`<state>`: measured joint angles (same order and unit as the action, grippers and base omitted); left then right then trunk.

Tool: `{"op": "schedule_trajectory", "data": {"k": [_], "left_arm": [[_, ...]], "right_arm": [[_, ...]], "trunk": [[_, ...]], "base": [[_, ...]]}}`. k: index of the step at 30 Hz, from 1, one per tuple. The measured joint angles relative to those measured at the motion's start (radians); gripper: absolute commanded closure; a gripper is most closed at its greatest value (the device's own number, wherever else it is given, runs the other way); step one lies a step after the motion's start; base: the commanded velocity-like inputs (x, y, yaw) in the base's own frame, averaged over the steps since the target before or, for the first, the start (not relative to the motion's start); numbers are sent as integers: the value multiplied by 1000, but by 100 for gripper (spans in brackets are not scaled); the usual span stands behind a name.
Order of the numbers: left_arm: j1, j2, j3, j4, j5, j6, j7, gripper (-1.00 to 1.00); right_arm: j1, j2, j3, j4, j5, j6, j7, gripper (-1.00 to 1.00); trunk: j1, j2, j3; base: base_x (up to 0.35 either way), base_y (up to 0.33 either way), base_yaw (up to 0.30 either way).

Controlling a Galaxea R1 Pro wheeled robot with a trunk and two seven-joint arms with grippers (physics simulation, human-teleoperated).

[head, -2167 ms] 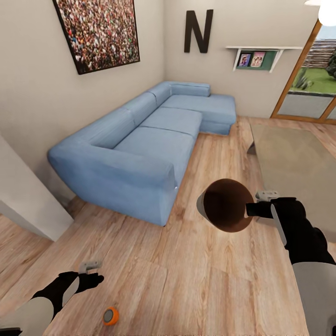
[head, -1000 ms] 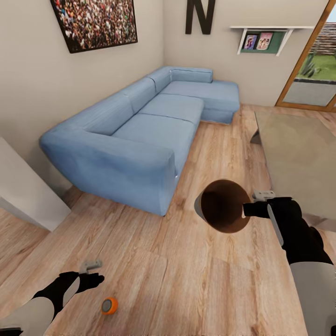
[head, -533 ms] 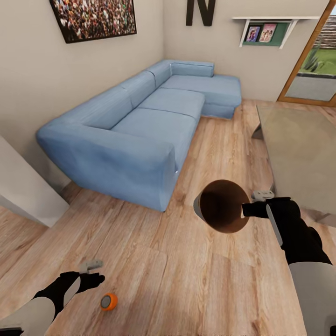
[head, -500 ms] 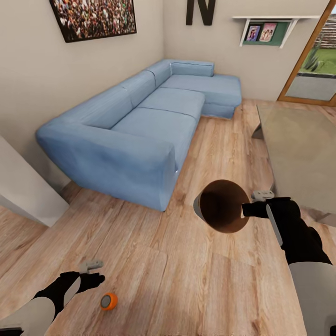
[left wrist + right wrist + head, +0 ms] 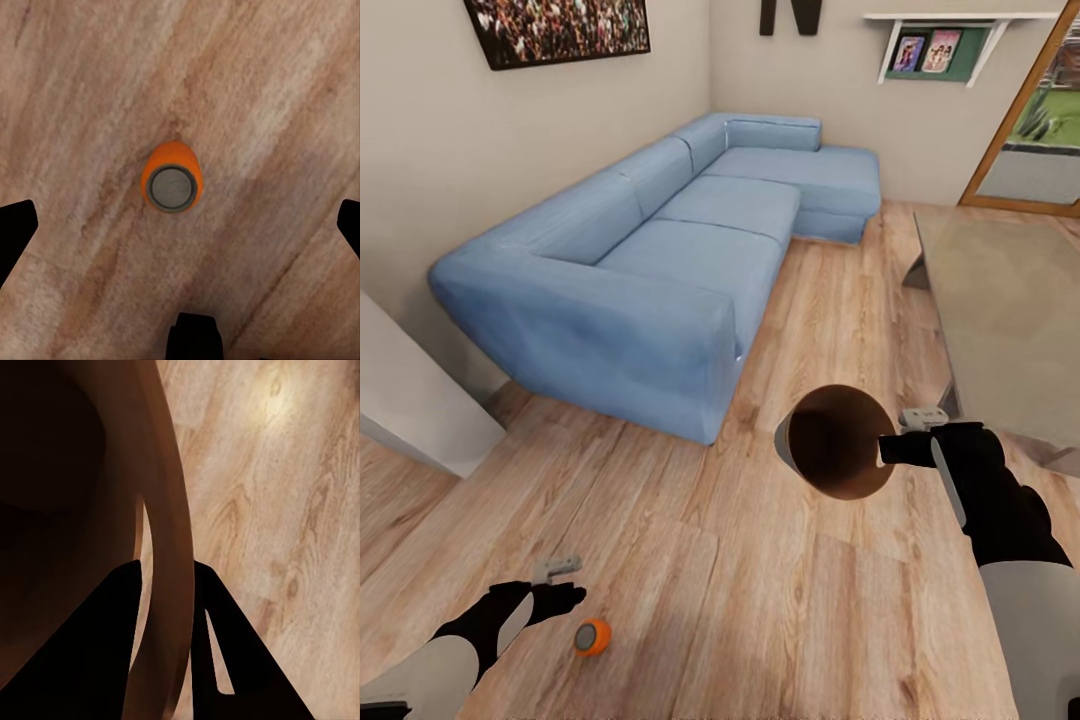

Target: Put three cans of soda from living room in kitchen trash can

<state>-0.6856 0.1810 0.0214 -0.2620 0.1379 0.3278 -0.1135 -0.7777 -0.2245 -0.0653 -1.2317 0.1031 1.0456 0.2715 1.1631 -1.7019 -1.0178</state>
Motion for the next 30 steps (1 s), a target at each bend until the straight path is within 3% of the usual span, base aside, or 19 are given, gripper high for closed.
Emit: {"op": "schedule_trajectory", "data": {"k": [14, 30], "left_arm": [[0, 0, 0, 0, 0, -4, 0, -100], [0, 0, 0, 0, 0, -6, 0, -100]], "right_arm": [[0, 1, 23, -4, 5, 0, 0, 100], [0, 0, 30, -3, 5, 0, 0, 100]], "trunk": [[0, 0, -6], [0, 0, -30]], "base": [[99, 0, 0], [9, 0, 0]]}}
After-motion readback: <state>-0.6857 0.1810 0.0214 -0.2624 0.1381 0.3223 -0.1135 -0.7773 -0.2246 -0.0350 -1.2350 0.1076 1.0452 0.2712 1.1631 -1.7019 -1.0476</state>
